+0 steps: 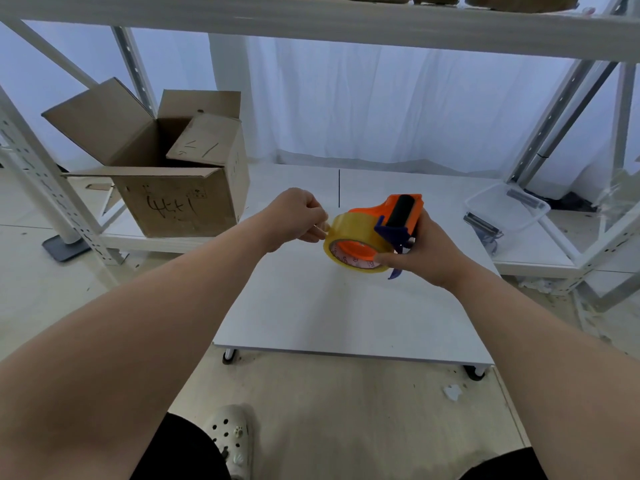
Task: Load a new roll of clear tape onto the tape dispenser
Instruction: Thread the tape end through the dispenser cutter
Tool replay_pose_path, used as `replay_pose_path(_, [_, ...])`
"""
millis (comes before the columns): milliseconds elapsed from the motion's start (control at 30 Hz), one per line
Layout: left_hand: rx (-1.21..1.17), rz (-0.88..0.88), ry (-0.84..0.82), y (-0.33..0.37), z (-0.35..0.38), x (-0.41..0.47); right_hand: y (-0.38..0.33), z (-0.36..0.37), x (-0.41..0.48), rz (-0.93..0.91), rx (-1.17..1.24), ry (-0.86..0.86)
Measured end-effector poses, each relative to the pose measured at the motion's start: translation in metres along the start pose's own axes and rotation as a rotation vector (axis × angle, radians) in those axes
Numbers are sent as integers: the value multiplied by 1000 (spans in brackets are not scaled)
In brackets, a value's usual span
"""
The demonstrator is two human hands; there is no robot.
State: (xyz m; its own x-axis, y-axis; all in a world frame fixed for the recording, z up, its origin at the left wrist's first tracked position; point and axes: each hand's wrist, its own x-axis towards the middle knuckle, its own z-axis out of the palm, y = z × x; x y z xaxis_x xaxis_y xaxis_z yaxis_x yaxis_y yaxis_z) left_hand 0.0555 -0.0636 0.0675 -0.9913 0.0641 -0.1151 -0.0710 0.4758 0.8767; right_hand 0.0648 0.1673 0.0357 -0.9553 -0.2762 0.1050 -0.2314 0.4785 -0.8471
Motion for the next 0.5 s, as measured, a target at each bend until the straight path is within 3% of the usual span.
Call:
replay_pose_path(133, [-72, 41, 5, 15, -5, -4, -10, -1, 1, -22, 41, 9])
replay_pose_path(300, [100, 101, -49, 35, 12, -12, -15, 13, 3, -60, -45, -62])
replay_pose_path(500, [75, 85, 3, 32, -2, -13, -15, 9, 1, -38, -29, -64])
